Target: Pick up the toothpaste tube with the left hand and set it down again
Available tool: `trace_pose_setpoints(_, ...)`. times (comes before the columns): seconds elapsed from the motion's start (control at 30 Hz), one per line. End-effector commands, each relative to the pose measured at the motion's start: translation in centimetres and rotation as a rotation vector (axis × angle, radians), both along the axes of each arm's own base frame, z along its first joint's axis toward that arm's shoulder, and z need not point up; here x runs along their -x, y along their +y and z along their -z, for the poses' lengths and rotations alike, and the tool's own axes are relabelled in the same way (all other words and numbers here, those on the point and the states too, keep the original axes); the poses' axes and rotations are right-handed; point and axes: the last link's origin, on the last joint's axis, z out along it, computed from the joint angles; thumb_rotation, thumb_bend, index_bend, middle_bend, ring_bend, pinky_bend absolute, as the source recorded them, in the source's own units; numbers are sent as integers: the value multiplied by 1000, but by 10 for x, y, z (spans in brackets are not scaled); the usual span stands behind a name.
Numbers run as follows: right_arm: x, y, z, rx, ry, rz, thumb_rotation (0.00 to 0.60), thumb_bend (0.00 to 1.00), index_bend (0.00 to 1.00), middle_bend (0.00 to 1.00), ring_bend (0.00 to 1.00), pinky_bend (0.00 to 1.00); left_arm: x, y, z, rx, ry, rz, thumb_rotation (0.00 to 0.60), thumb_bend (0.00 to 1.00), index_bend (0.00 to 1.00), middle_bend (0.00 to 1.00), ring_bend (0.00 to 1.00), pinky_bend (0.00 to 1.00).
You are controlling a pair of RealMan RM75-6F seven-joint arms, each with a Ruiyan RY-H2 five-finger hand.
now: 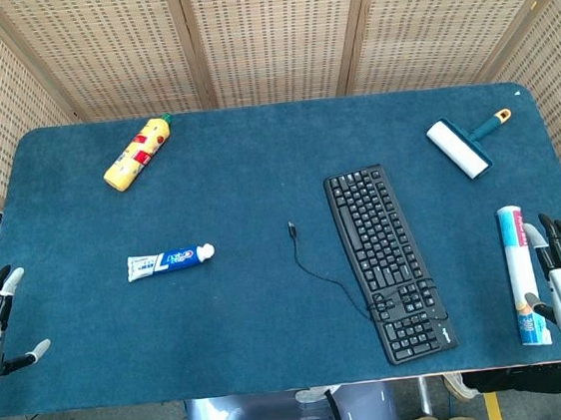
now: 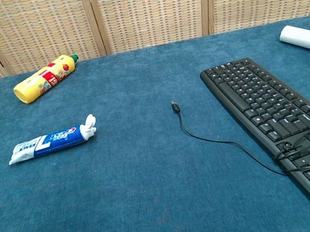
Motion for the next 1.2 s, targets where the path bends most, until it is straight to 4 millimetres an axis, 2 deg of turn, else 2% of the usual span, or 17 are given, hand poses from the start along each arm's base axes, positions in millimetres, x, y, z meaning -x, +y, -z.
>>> trace_pose_setpoints(0.03,0,0,0,-1,2,1,600,0,0,0,0,0,0,0,1,2,0,-3,600,0,0,0,0,0)
trace_pose_setpoints(0.27,-1,1,0,-2,5,1,600,0,0,0,0,0,2,2,2,10,-2,-8,600,0,0,0,0,0)
trace_pose_setpoints(0.37,-1,0,-1,3,2,3,600,0,0,0,0,0,0,14,9,37,-19,6,600,0,0,0,0,0)
trace_pose_setpoints(0.47,1,-1,-1,4,8,14,600,0,0,0,0,0,-8,38,21,75,-13,40,600,0,0,0,0,0)
trace_pose_setpoints(0.6,5,-4,-1,3,15,37,600,0,0,0,0,0,-27,85,48,160,-20,88,600,0,0,0,0,1)
trace_pose_setpoints(0.73,8,-7,-3,12,18,61,600,0,0,0,0,0,-44,130,80,236,-2,107,600,0,2,37,52,135)
trace_pose_setpoints(0.83,12,-9,-3,15,26,80,600,0,0,0,0,0,-54,152,103,276,16,108,600,33,32,103,113,202)
trace_pose_setpoints(0.97,22,-12,-4,18,36,128,600,0,0,0,0,0,-60,174,134,327,60,79,600,186,101,163,159,220)
trace_pose_setpoints(1.07,23,-14,-5,21,38,133,600,0,0,0,0,0,-61,180,146,335,86,66,600,234,148,209,196,233)
trace_pose_setpoints(1.2,24,-14,-4,18,41,140,600,0,0,0,0,0,-60,180,155,348,84,57,600,246,193,254,239,287)
